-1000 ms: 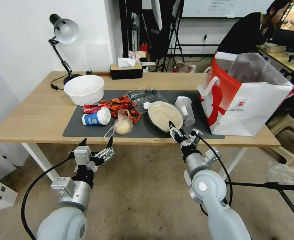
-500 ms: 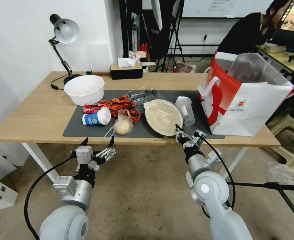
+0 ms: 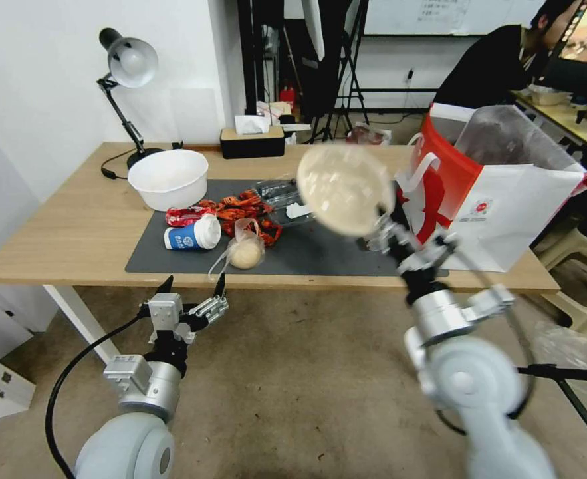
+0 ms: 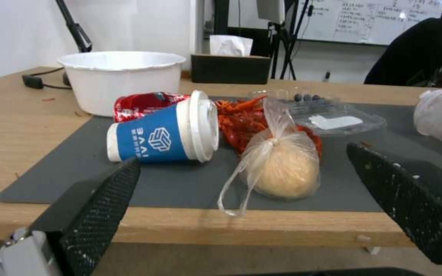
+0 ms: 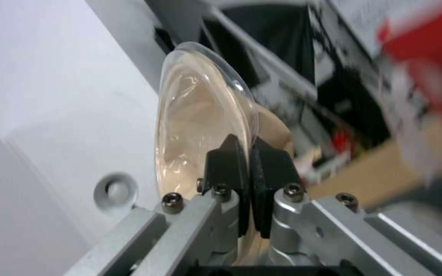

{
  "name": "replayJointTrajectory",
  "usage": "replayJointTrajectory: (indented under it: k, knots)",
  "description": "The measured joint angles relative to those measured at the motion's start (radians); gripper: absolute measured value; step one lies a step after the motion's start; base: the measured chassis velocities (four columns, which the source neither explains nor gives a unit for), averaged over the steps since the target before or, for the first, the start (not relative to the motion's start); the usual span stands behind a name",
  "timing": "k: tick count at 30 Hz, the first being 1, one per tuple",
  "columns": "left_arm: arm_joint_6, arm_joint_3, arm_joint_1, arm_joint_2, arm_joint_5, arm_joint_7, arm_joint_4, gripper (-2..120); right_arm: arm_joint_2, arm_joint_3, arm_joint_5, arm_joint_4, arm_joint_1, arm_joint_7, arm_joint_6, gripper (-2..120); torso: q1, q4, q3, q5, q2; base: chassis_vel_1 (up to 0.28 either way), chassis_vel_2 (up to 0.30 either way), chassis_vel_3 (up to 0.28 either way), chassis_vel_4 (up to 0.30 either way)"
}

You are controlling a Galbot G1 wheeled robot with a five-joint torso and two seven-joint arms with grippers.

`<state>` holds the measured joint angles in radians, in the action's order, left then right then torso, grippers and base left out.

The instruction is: Pick up the trash from the table and place it into the takeout bag.

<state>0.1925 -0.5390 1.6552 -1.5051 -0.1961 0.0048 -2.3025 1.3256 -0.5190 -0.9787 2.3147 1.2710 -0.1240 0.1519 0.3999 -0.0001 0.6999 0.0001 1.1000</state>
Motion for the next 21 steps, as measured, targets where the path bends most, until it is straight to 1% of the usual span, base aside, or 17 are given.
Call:
replayJointTrajectory:
  k: [2,3,4,5,6,8,9,12,14,15,16,21]
  knots:
    - [-0.007,0.0,0.004,0.0,0.006,0.0,0.0,100,-0.046,-0.055,0.031,0.011,-0.029,0.005,-0.021,0,0.0,0.0,0.0,0.0001,0.0,0.0,0.0,0.0,0.0]
    - [-0.007,0.0,0.004,0.0,0.006,0.0,0.0,100,-0.046,-0.055,0.031,0.011,-0.029,0.005,-0.021,0,0.0,0.0,0.0,0.0001,0.0,0.0,0.0,0.0,0.0]
    - [-0.011,0.001,0.007,-0.001,0.008,0.0,0.0,100,-0.07,-0.081,0.062,0.006,-0.044,0.006,-0.035,0,0.0,0.0002,0.0,0.0001,0.0,0.0,0.0,0.0,0.0]
    - [-0.016,0.003,0.011,-0.004,0.013,0.0,-0.001,100,-0.119,-0.138,0.139,-0.022,-0.073,0.009,-0.063,0,0.0,0.0002,0.0,0.0003,0.0,0.0,0.0,0.0,0.0]
    - [-0.016,0.003,0.011,-0.004,0.013,0.0,-0.001,100,-0.119,-0.138,0.139,-0.022,-0.073,0.009,-0.063,0,0.0,0.0002,0.0,0.0003,0.0,0.0,0.0,0.0,0.0]
    - [-0.022,0.009,0.015,-0.008,0.019,0.0,-0.001,100,-0.16,-0.196,0.188,-0.051,-0.1,0.003,-0.078,0,0.0,0.0001,0.0,0.0002,0.0,0.0,0.0,0.0,0.0]
    - [-0.022,0.009,0.015,-0.008,0.019,0.0,-0.001,100,-0.16,-0.196,0.188,-0.051,-0.1,0.003,-0.078,0,0.0,0.0001,0.0,0.0002,0.0,0.0,0.0,0.0,0.0]
    - [-0.029,0.016,0.021,-0.013,0.028,0.001,-0.001,100,-0.202,-0.267,0.225,-0.105,-0.139,-0.026,-0.078,0,0.0,0.0,0.0,-0.0001,0.0,0.0,0.0,0.0,0.0]
    - [-0.029,0.017,0.021,-0.013,0.028,0.001,-0.002,100,-0.203,-0.269,0.227,-0.108,-0.14,-0.027,-0.078,0,0.0,0.0,0.0,-0.0001,0.0,0.0,0.0,0.0,0.0]
    - [-0.033,0.02,0.026,-0.016,0.032,0.001,-0.003,100,-0.227,-0.289,0.268,-0.159,-0.161,-0.046,-0.078,0,0.0,0.0001,0.0,0.0002,0.0,0.0,0.0,0.0,0.0]
    - [-0.036,0.022,0.027,-0.018,0.034,0.002,-0.004,100,-0.235,-0.291,0.285,-0.18,-0.168,-0.052,-0.08,0,0.0,0.0,0.0,0.0,0.0,0.0,0.0,0.0,0.0]
    - [-0.039,0.027,0.03,-0.023,0.04,0.004,-0.006,100,-0.251,-0.282,0.315,-0.232,-0.187,-0.079,-0.077,0,0.0,0.0,0.0,0.0,0.0,0.0,0.0,0.0,0.0]
